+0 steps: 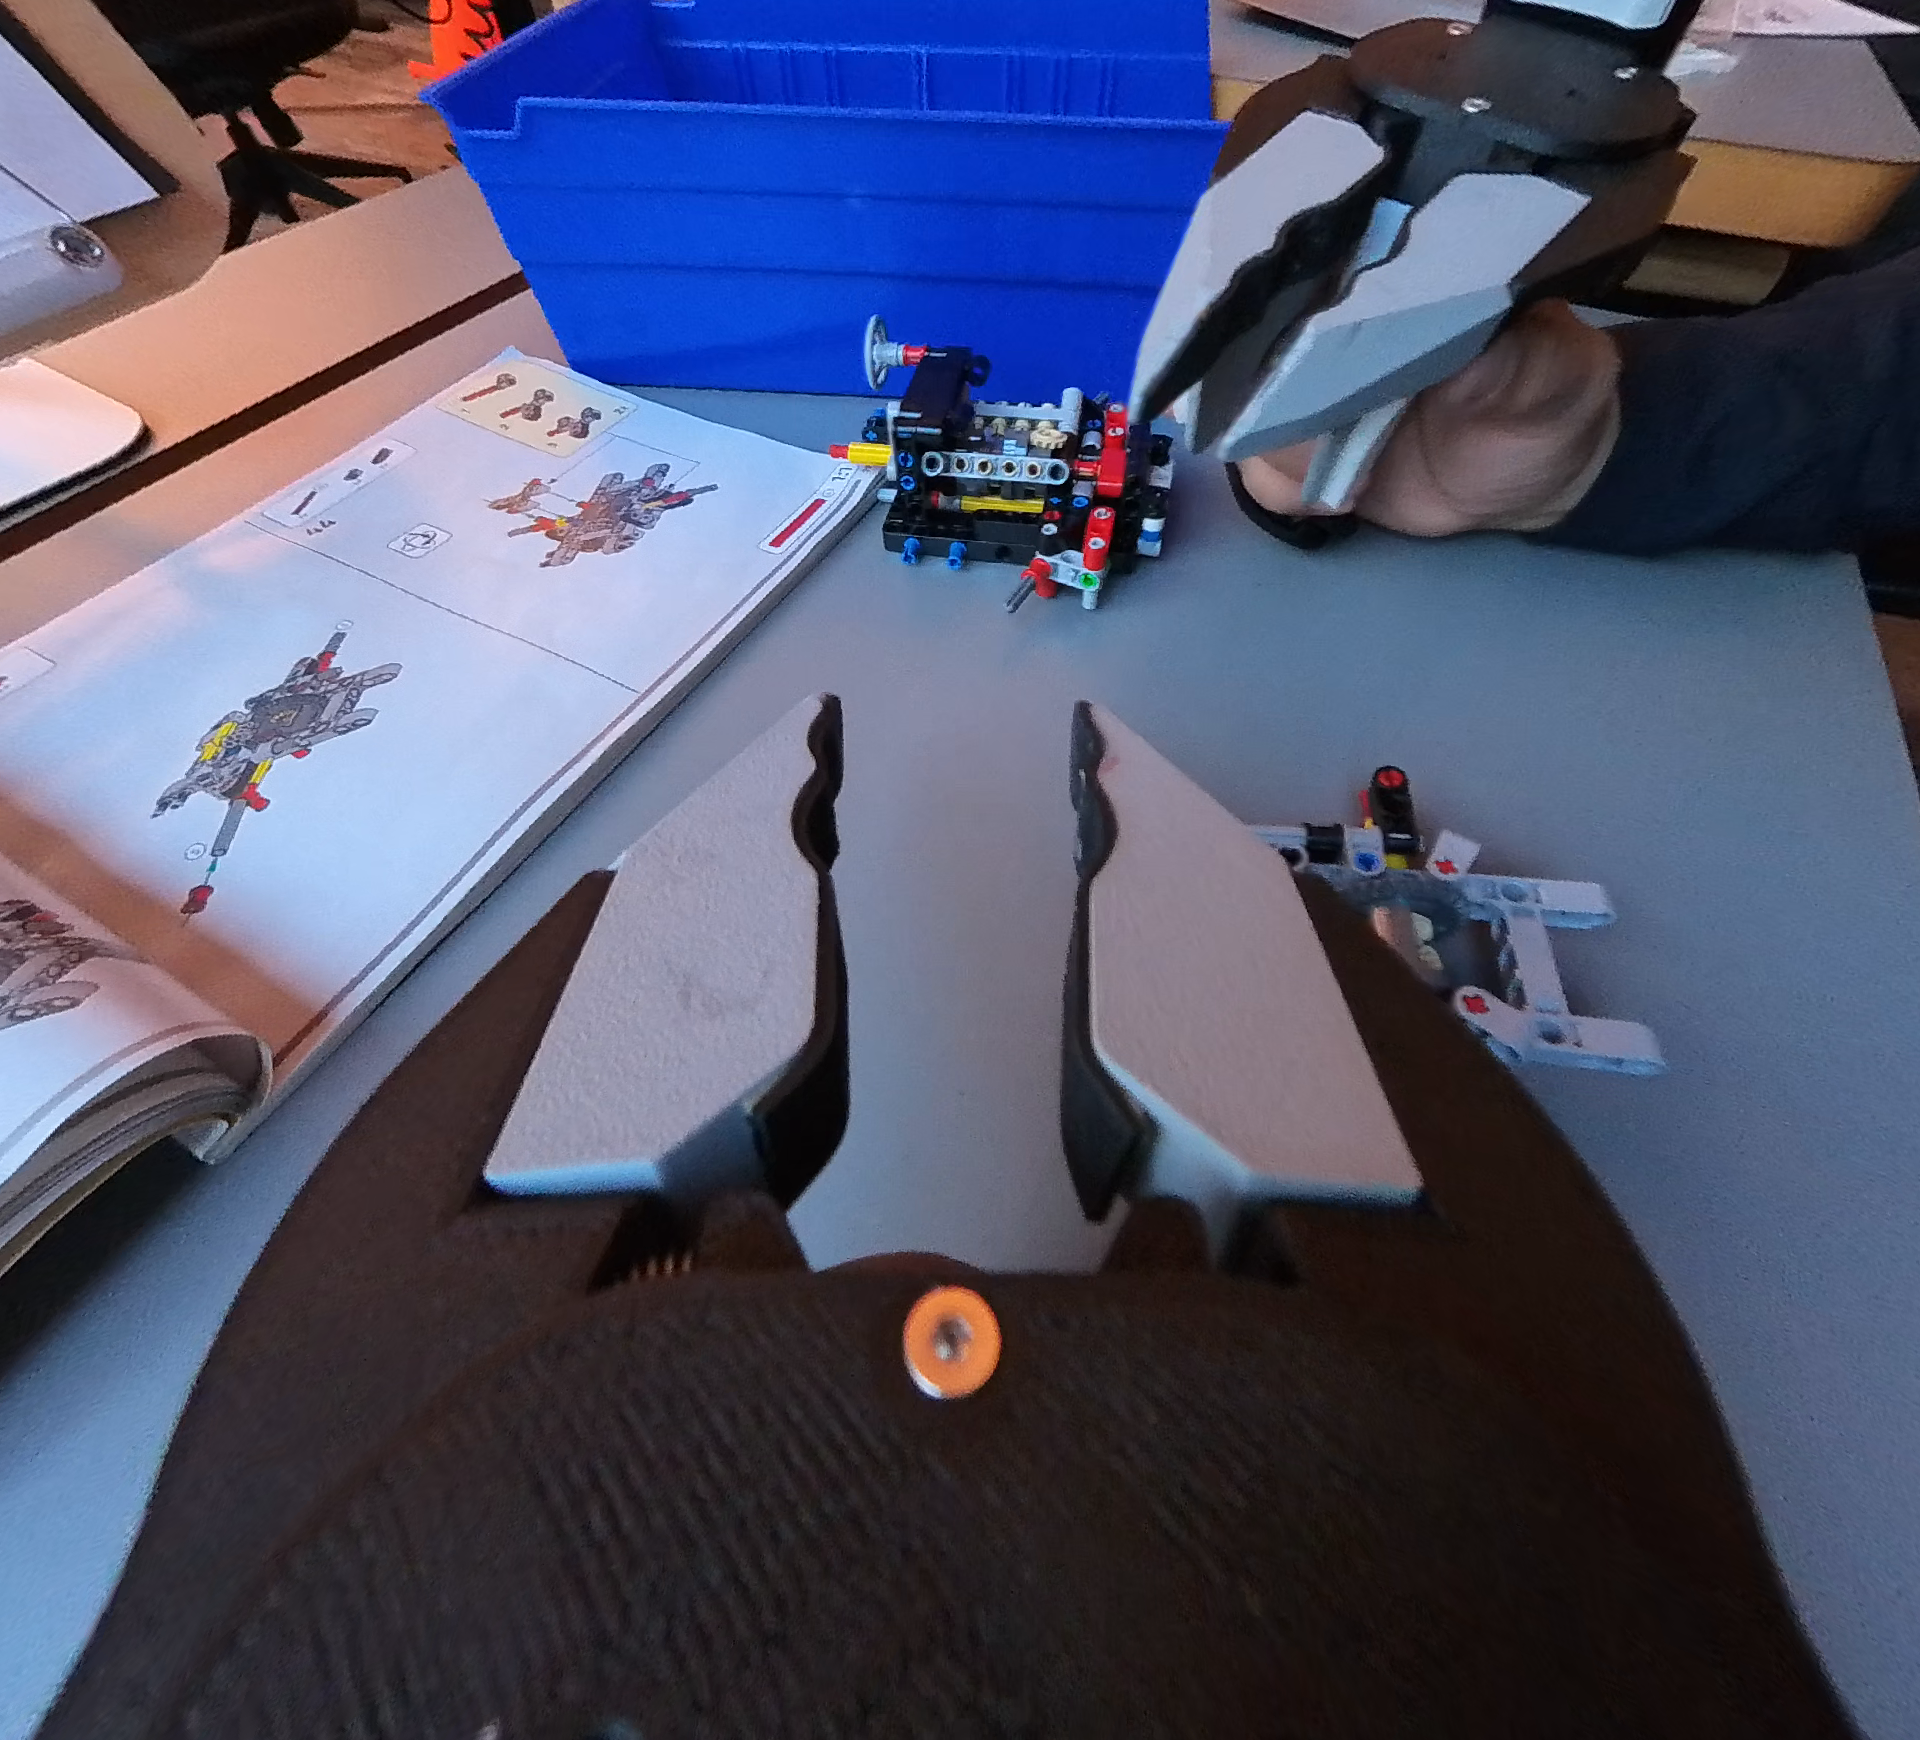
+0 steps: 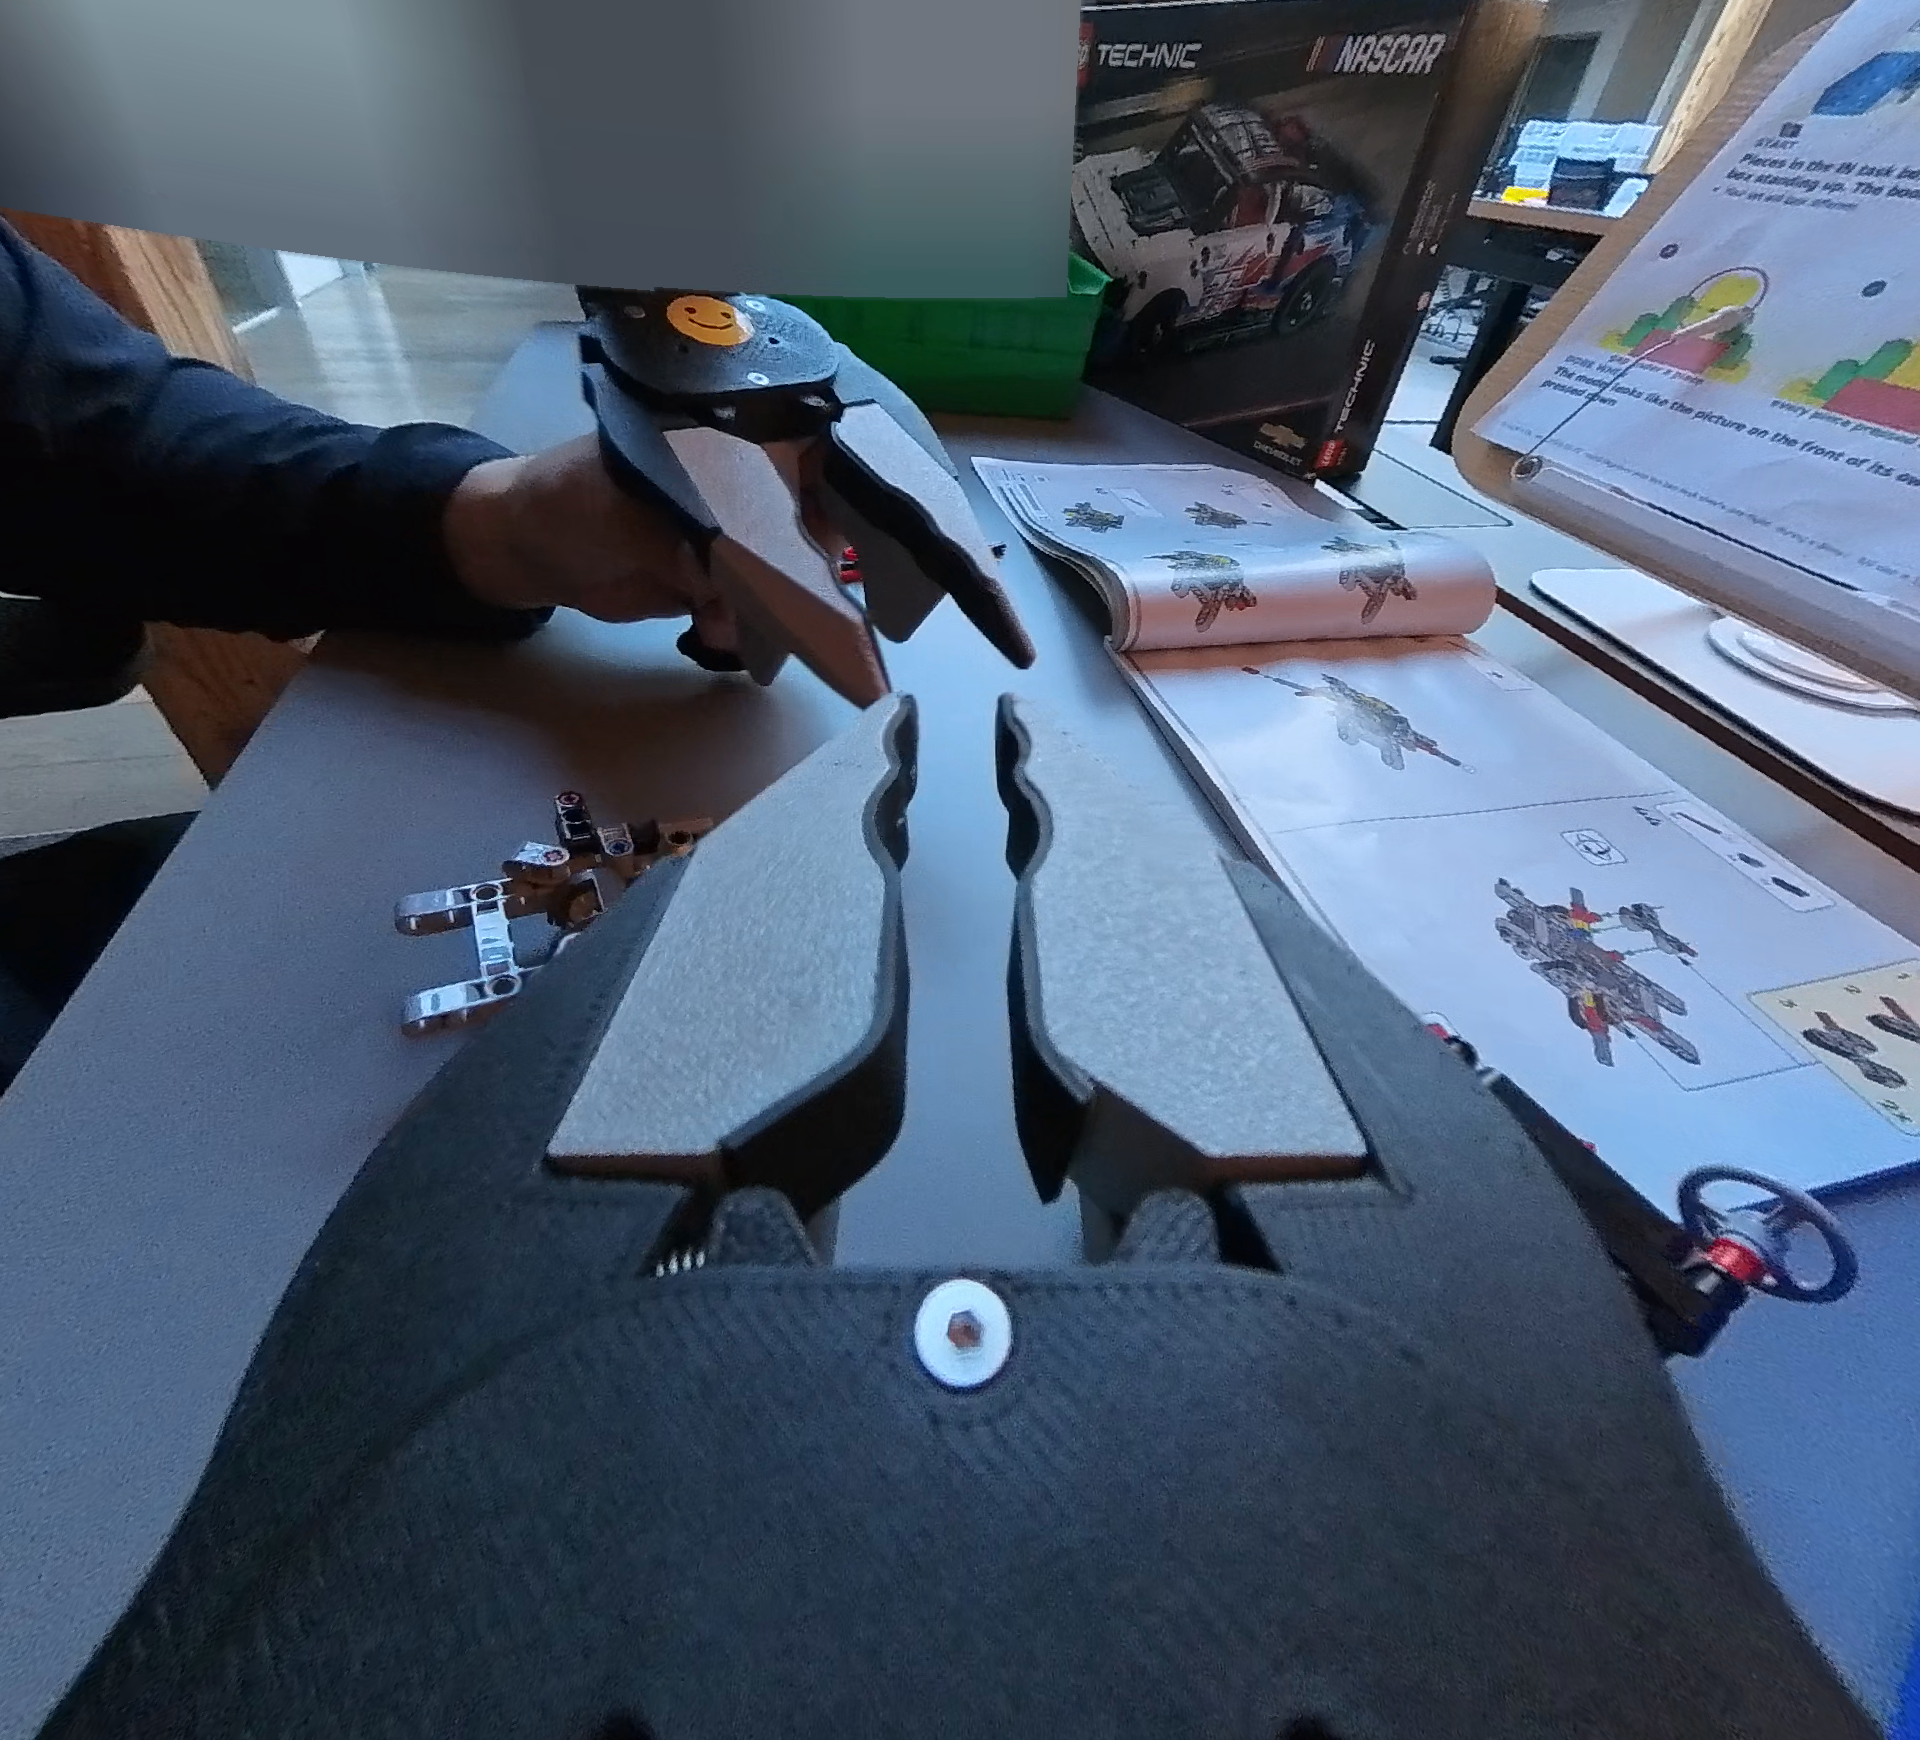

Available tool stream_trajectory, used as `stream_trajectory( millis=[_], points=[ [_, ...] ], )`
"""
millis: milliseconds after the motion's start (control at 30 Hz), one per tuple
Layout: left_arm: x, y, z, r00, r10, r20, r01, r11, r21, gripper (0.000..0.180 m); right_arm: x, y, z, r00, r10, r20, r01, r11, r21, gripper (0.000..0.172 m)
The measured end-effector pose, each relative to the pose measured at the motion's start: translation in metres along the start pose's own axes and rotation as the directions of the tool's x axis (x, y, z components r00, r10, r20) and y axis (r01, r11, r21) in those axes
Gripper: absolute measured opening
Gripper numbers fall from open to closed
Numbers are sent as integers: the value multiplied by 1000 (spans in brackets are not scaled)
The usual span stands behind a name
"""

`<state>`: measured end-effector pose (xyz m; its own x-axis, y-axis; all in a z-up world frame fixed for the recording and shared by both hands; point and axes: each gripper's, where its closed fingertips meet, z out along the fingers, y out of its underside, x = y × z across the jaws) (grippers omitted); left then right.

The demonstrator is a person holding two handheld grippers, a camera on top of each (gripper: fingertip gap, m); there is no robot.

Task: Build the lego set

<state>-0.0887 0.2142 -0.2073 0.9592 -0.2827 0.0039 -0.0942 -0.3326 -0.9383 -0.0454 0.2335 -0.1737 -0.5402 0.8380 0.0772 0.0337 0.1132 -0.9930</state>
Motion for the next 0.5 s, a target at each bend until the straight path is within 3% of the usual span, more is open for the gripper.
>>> stream_trajectory(
  millis=[500],
  points=[
    [-10, 5, 0, 998, -59, 5, 59, 998, -5, 31, 5, 1, -3, 988, 142, 58, -143, 989, 26, 7]
  ],
)
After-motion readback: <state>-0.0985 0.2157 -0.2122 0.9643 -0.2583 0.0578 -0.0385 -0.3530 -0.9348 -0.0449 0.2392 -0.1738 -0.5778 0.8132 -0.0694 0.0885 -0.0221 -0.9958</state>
